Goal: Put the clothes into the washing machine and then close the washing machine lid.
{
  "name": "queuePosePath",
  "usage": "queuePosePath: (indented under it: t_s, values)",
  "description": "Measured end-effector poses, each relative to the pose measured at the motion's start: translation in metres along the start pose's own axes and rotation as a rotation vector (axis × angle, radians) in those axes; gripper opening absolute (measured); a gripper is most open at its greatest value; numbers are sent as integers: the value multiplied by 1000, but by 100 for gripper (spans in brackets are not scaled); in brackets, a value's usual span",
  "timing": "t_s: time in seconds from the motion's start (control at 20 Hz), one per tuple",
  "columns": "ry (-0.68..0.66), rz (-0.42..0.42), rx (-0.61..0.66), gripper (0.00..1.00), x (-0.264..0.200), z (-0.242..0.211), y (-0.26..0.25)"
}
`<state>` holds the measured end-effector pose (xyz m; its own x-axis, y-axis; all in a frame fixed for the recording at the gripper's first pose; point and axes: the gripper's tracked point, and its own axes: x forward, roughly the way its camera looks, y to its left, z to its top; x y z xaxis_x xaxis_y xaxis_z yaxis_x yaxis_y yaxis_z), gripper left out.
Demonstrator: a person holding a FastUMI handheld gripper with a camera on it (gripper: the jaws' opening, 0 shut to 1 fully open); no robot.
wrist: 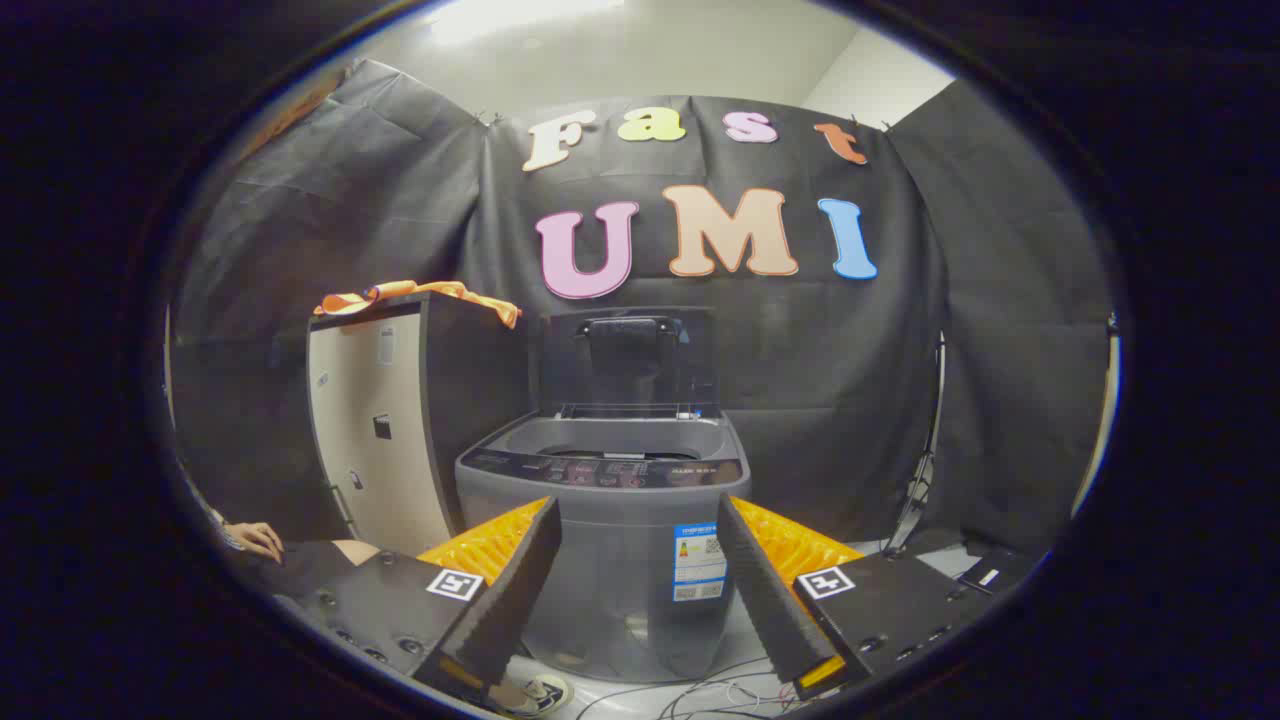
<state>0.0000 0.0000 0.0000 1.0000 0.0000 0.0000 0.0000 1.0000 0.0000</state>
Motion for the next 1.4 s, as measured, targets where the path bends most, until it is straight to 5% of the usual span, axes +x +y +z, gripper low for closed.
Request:
queuePosePath:
  t_s: [0.95, 1.4]
  values:
    - [-6, -40, 25, 97, 20, 15, 8]
    - [-53, 254, 19, 97, 135, 155, 154]
